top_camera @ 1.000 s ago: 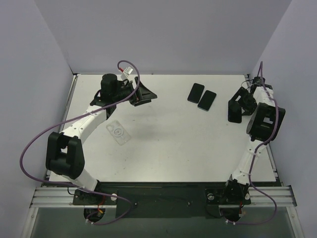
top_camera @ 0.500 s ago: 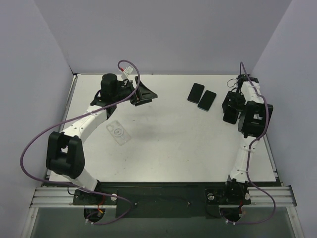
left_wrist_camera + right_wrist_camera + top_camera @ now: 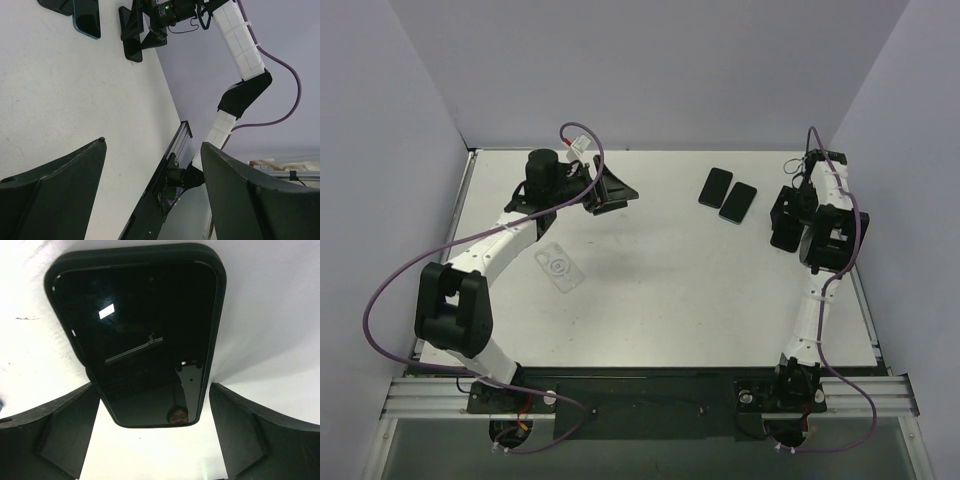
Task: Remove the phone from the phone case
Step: Pick up the phone at the center of the board.
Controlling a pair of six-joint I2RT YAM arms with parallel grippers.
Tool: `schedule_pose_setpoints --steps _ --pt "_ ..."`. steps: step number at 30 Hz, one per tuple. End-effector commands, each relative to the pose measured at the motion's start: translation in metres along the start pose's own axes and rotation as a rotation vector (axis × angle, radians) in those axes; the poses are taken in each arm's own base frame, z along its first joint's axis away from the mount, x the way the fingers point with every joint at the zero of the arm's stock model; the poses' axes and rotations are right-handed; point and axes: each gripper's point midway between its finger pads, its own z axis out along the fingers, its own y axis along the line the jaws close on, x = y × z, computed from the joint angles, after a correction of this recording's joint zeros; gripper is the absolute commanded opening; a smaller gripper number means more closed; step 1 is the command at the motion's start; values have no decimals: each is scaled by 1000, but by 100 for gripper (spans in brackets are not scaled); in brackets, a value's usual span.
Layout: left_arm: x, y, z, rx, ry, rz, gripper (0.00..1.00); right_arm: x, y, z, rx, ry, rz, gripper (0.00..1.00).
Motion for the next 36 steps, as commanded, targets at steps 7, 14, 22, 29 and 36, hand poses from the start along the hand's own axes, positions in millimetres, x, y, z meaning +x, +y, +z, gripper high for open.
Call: schedule_pose_setpoints --steps 7,14,22,29,36 --pt "-3 -7 1 40 -3 49 87 22 -2 -3 -98 137 46 77" --pt "-3 -5 2 36 -2 46 87 18 2 -2 -167 133 57 35" --pt "-2 2 5 19 3 43 86 9 23 -47 -306 -184 106 0" --pt "3 11 11 -27 1 31 93 59 39 -55 -541 -340 265 0" --pt "29 19 36 -20 55 -57 93 103 86 -89 -808 -484 227 0"
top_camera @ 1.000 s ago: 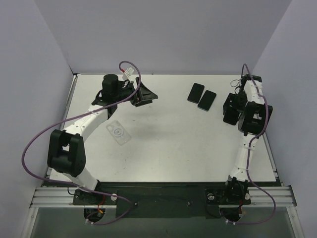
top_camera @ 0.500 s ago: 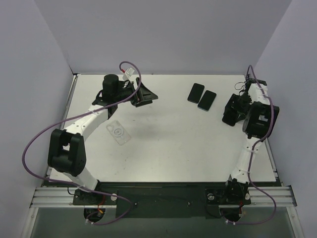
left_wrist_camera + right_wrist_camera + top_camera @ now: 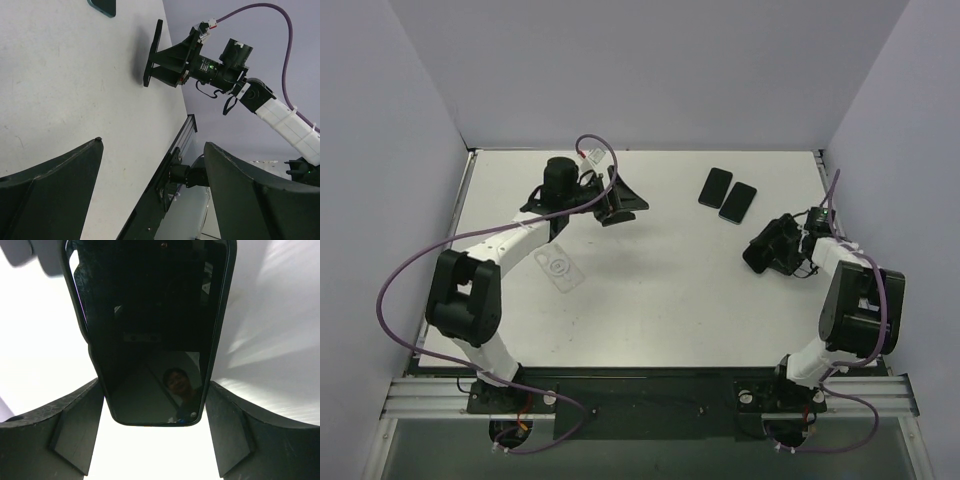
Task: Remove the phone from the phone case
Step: Pick up the phone at the center of the board.
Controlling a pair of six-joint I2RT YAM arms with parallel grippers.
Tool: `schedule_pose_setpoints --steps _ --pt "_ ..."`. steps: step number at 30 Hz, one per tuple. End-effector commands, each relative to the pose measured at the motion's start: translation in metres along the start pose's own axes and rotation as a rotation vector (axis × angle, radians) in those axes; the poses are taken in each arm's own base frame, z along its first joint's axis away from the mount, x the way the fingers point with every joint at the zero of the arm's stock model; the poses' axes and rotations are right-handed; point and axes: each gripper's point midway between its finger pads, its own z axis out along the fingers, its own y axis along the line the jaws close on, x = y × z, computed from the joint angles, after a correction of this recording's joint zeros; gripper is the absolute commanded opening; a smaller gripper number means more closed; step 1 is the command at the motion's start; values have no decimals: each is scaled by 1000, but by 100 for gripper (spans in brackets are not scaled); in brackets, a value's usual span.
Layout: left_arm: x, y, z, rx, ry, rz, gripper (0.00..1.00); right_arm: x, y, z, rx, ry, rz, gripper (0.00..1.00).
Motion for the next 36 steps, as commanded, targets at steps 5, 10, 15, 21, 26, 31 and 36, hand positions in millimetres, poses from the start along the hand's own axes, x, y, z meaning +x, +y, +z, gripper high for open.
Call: schedule_pose_setpoints --steps 5,10,15,21,26,31,36 --pt "32 -18 30 56 47 48 78 64 105 -34 -369 -103 -269 0" --pt "48 -12 37 -43 79 139 79 105 133 -52 -474 -95 -346 0" --pt "51 -7 40 -72 73 172 79 147 166 -71 -566 -59 -433 0" --pt "55 -4 40 -91 98 190 77 175 192 -83 -615 -24 -484 0" --pt "63 -3 43 -106 120 216 79 187 203 -89 -631 -22 -518 0" --pt "71 0 47 -117 142 222 74 197 213 -94 -631 -18 -563 0" --pt "74 0 48 -143 150 249 61 213 220 -103 -627 -13 -628 0"
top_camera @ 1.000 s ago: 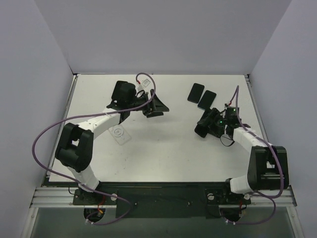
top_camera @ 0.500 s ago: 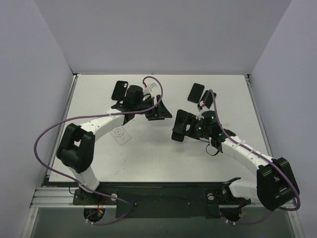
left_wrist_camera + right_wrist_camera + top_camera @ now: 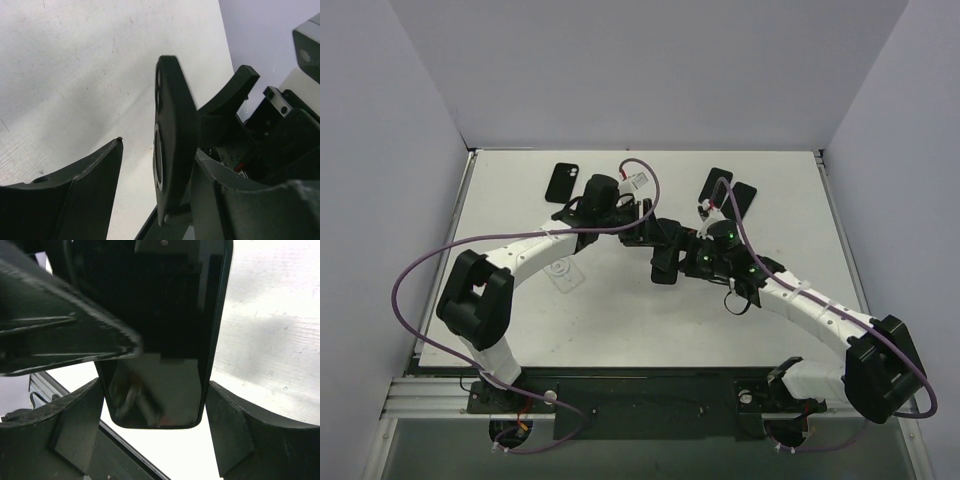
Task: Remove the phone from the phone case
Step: Pick up the phone at the center of the board.
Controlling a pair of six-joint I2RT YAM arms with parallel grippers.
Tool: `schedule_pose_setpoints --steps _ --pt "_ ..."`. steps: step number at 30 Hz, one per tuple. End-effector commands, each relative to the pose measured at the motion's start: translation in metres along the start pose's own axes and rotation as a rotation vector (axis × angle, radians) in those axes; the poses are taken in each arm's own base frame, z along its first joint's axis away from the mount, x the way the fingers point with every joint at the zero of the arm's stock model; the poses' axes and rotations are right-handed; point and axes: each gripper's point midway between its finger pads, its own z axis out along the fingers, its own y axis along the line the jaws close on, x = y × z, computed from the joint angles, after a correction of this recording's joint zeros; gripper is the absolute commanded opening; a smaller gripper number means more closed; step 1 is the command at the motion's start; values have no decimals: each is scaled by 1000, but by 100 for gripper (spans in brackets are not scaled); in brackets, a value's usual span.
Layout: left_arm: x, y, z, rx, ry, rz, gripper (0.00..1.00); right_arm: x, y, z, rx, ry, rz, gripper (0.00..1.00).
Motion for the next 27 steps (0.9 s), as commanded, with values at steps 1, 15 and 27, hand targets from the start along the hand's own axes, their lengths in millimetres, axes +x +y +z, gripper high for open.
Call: schedule_pose_setpoints --steps 1,15,27 --pt "-14 -11 0 -12 -27 81 58 -25 43 -4 -73 -79 -90 0" --pt "-18 -73 -27 197 -30 185 0 10 35 -37 1 149 -224 69" --pt "-16 -116 -100 381 -145 147 0 40 83 -82 -497 226 -157 65"
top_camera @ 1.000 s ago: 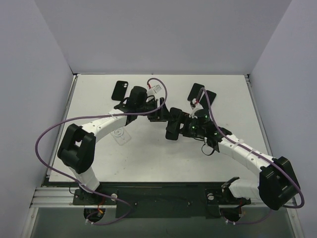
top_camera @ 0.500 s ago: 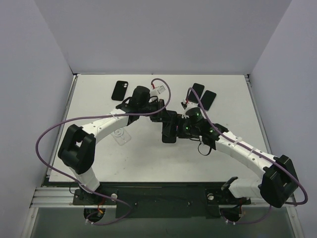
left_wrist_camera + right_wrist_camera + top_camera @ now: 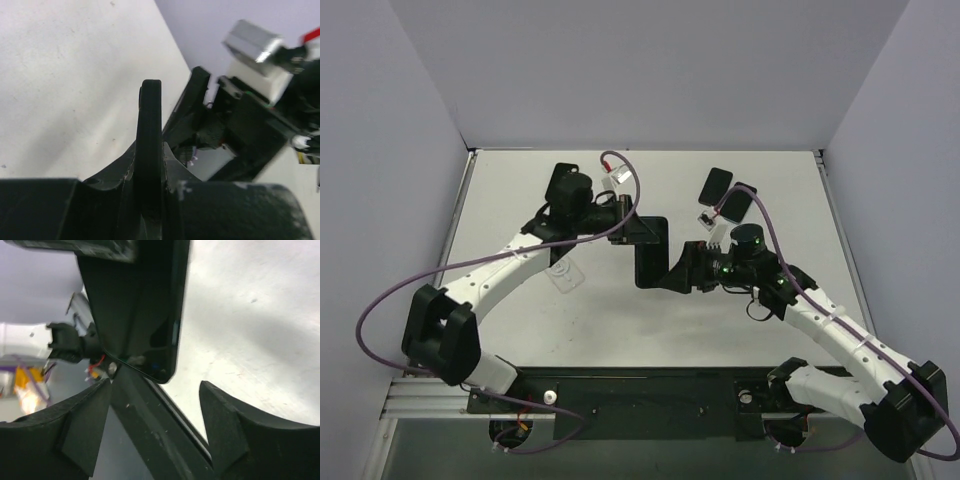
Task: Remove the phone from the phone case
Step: Pick up the phone at the center of the board.
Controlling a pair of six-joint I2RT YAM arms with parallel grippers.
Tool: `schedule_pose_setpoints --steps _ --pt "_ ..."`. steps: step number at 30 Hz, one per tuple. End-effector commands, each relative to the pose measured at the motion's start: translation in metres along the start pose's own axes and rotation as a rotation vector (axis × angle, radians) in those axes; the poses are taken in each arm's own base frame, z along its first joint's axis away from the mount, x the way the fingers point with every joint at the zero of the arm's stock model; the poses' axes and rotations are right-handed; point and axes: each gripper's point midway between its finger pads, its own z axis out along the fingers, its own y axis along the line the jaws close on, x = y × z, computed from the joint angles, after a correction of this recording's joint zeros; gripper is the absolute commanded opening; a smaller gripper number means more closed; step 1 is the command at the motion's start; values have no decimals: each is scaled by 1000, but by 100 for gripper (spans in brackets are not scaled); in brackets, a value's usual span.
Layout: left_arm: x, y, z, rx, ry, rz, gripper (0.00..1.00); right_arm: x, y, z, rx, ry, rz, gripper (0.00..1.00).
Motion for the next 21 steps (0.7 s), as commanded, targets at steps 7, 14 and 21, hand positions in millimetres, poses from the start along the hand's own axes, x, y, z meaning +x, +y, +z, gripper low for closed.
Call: schedule_pose_setpoints --steps 7,14,21 --pt "-17 -64 -77 334 -109 -68 0 5 69 -6 -479 -4 -8 36" --pt "-15 -84 -91 360 -98 -45 0 8 83 -12 -542 14 -27 41" --pt "-13 -93 -96 392 -92 -52 0 0 96 -11 -575 -11 -35 36"
